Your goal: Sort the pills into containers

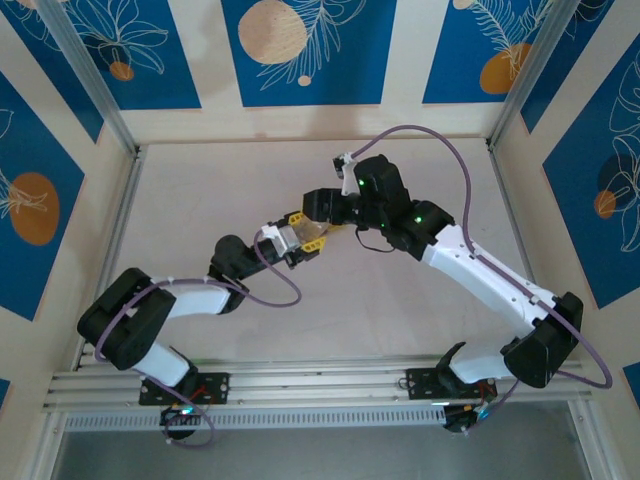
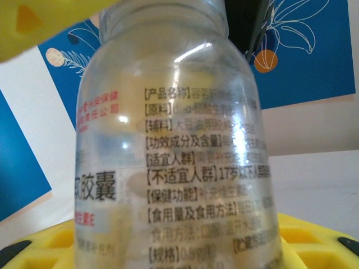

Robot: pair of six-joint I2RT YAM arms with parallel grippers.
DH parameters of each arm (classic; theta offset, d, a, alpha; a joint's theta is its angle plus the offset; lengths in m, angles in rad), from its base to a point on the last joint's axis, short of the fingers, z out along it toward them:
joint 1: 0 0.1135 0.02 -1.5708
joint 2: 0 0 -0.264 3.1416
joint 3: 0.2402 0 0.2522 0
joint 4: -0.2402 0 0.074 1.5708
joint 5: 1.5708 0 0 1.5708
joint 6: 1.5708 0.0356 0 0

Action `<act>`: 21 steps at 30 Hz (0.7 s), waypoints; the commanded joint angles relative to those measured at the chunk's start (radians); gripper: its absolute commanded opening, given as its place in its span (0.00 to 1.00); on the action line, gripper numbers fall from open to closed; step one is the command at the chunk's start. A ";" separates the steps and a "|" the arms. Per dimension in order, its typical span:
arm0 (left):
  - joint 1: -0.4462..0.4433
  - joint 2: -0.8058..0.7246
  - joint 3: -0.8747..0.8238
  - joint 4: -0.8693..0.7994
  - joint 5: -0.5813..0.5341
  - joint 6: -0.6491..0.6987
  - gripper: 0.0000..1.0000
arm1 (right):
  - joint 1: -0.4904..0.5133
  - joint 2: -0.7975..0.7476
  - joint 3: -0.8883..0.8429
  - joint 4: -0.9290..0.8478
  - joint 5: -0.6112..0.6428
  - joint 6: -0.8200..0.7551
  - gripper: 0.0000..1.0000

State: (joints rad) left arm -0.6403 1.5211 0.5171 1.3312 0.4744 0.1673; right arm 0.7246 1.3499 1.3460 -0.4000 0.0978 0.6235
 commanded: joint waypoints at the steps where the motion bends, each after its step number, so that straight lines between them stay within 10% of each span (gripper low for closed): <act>1: -0.007 0.010 -0.008 0.075 0.019 -0.002 0.00 | -0.004 -0.034 0.042 -0.032 -0.004 -0.022 0.61; 16: -0.006 0.010 -0.008 0.076 0.038 -0.021 0.00 | -0.027 -0.042 0.085 -0.072 -0.016 -0.090 0.65; 21: -0.004 -0.017 -0.008 0.075 0.078 -0.053 0.00 | -0.067 -0.089 0.080 -0.046 -0.093 -0.325 0.64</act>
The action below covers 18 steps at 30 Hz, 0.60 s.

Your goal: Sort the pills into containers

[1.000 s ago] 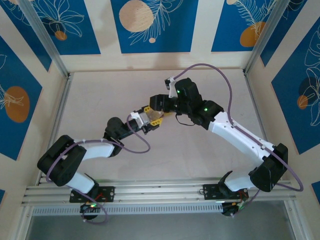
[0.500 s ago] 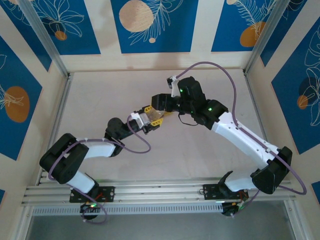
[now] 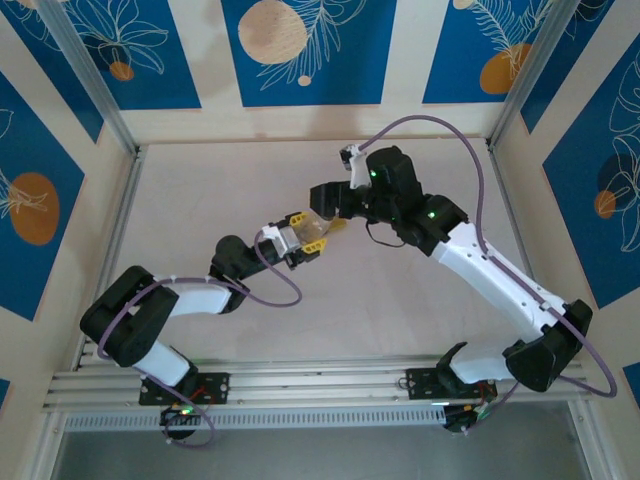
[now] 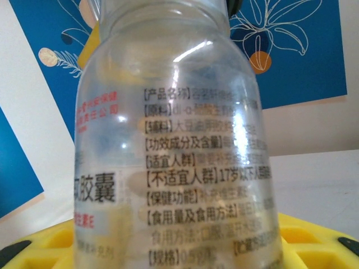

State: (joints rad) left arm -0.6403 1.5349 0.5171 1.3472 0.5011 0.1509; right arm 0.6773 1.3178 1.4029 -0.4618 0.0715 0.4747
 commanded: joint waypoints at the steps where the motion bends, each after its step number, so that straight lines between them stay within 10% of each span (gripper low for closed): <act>1: -0.003 -0.035 -0.008 0.059 0.061 -0.044 0.00 | -0.028 -0.072 0.010 0.031 -0.091 -0.230 0.64; 11: 0.012 -0.074 -0.020 0.059 0.221 -0.126 0.00 | -0.100 -0.302 -0.306 0.346 -0.584 -0.774 0.57; 18: 0.038 -0.091 -0.025 0.059 0.344 -0.173 0.00 | -0.102 -0.279 -0.241 0.056 -0.910 -1.211 0.58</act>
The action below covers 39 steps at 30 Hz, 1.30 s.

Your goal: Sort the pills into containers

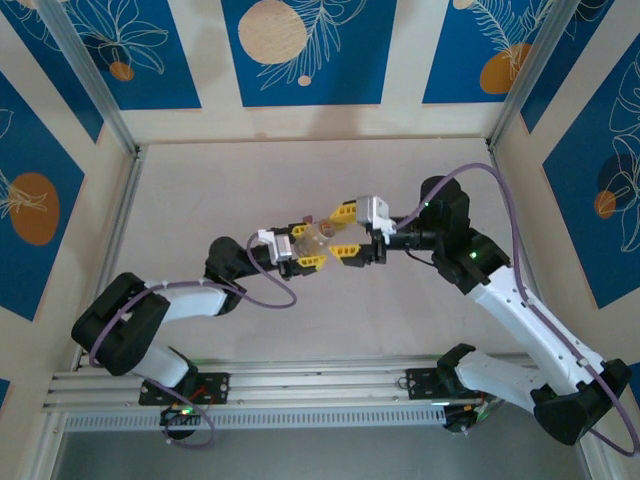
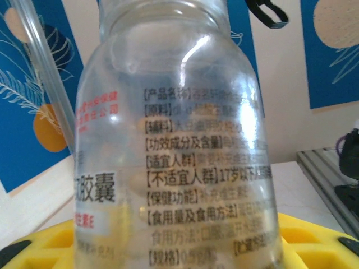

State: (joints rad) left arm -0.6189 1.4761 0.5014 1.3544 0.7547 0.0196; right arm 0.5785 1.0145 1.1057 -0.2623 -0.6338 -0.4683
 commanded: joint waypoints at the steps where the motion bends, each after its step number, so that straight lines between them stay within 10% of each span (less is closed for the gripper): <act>1: 0.018 -0.034 -0.008 0.052 0.097 -0.044 0.00 | -0.003 0.043 0.081 -0.190 -0.211 -0.304 0.58; 39: 0.030 -0.019 0.033 0.052 0.198 -0.087 0.00 | -0.016 0.344 0.365 -0.562 -0.138 -0.538 0.47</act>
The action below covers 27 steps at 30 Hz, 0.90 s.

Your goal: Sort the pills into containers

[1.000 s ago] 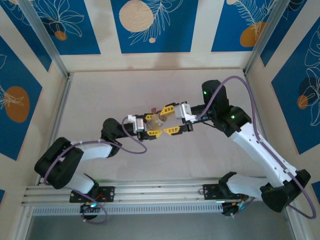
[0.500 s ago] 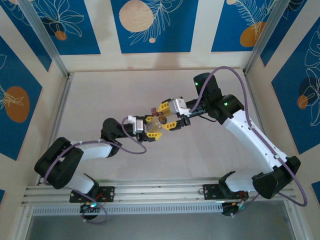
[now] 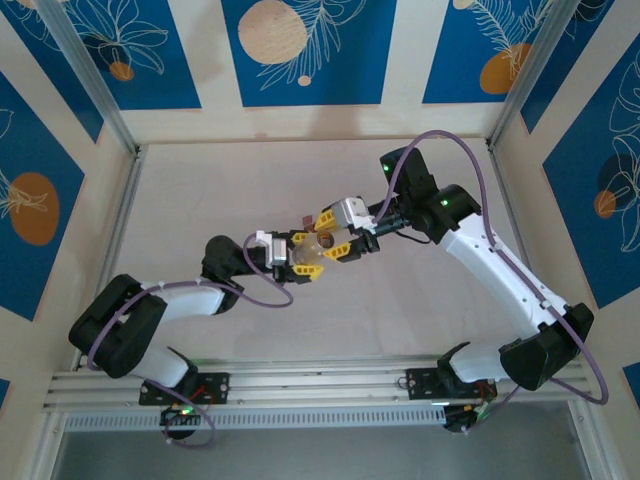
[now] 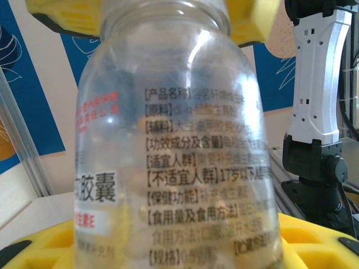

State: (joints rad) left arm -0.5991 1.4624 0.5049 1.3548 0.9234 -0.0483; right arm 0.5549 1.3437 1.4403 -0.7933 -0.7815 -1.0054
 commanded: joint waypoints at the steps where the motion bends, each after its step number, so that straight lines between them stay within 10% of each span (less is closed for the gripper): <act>1: 0.009 -0.005 0.030 0.053 0.029 -0.021 0.00 | 0.009 0.014 0.030 -0.031 0.015 0.003 0.47; 9: 0.012 -0.012 0.035 0.051 -0.028 0.003 0.00 | 0.033 -0.003 -0.030 0.053 0.159 0.197 0.32; 27: 0.024 -0.030 0.024 0.007 -0.262 0.173 0.00 | 0.122 0.021 -0.199 0.290 0.698 1.407 0.19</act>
State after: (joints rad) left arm -0.5648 1.4631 0.4942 1.1748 0.6922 0.0872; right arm 0.6357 1.3132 1.2922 -0.4553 -0.2626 0.0990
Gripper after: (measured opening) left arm 0.505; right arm 0.363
